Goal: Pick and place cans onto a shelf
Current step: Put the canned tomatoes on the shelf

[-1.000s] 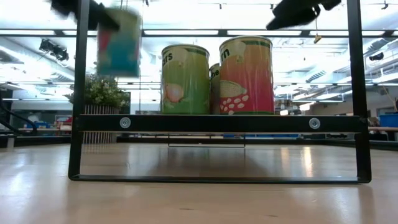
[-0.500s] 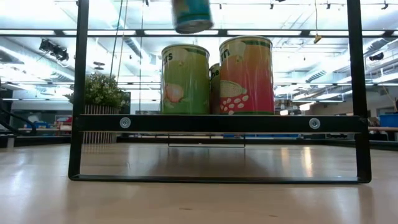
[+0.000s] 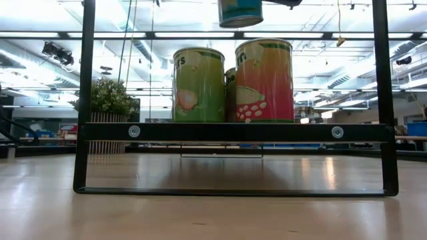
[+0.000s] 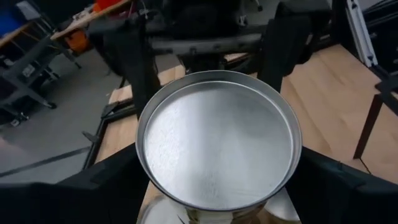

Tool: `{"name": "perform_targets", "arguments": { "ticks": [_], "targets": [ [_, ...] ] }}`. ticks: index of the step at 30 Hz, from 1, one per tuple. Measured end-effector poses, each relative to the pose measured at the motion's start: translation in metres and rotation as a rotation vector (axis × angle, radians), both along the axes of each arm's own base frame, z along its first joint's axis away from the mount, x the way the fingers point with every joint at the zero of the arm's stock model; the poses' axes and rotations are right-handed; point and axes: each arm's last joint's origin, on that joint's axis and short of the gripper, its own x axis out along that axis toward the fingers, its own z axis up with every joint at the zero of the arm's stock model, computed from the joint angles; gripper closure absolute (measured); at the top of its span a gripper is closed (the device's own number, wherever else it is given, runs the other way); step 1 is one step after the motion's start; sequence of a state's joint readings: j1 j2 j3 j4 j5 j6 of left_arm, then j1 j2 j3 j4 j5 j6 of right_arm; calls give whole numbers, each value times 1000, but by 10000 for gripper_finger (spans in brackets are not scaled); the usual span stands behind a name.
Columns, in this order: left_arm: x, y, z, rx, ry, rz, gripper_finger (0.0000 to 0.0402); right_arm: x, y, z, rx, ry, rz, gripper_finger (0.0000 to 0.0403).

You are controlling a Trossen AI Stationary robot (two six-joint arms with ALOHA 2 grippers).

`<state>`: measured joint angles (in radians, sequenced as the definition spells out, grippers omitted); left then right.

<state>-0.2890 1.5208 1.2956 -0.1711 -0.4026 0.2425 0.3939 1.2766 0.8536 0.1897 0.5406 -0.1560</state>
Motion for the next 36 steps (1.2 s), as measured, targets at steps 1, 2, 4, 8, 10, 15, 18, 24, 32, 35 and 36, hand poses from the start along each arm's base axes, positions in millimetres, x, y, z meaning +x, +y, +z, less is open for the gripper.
{"name": "perform_targets", "arguments": {
  "ticks": [1,2,4,8,10,15,18,24,32,35,36],
  "targets": [
    [1,0,0,6,-5,-3,77,0,-1,0,6,2,12,10],
    [1,0,1,15,-9,-8,77,1,-1,0,11,2,26,10],
    [2,-1,2,30,-21,-21,76,2,-3,0,19,-1,40,11],
    [3,-2,6,35,-56,-57,76,3,-6,0,19,6,39,15],
    [4,-2,8,40,-75,-70,76,3,-7,-1,14,9,37,20],
    [11,0,5,57,-94,-69,76,4,-8,0,-9,10,58,44],
    [17,3,0,63,-88,-97,76,4,-9,-3,-15,33,60,61],
    [20,5,-3,82,-78,-97,76,2,-9,-6,-35,67,39,85],
    [16,1,2,75,-110,-29,76,-16,-4,8,-63,41,13,79],
    [16,0,3,22,-127,18,76,-18,-3,10,-39,34,21,79],
    [16,1,3,14,-128,25,76,-18,-3,10,-34,37,24,79]
  ]
}}
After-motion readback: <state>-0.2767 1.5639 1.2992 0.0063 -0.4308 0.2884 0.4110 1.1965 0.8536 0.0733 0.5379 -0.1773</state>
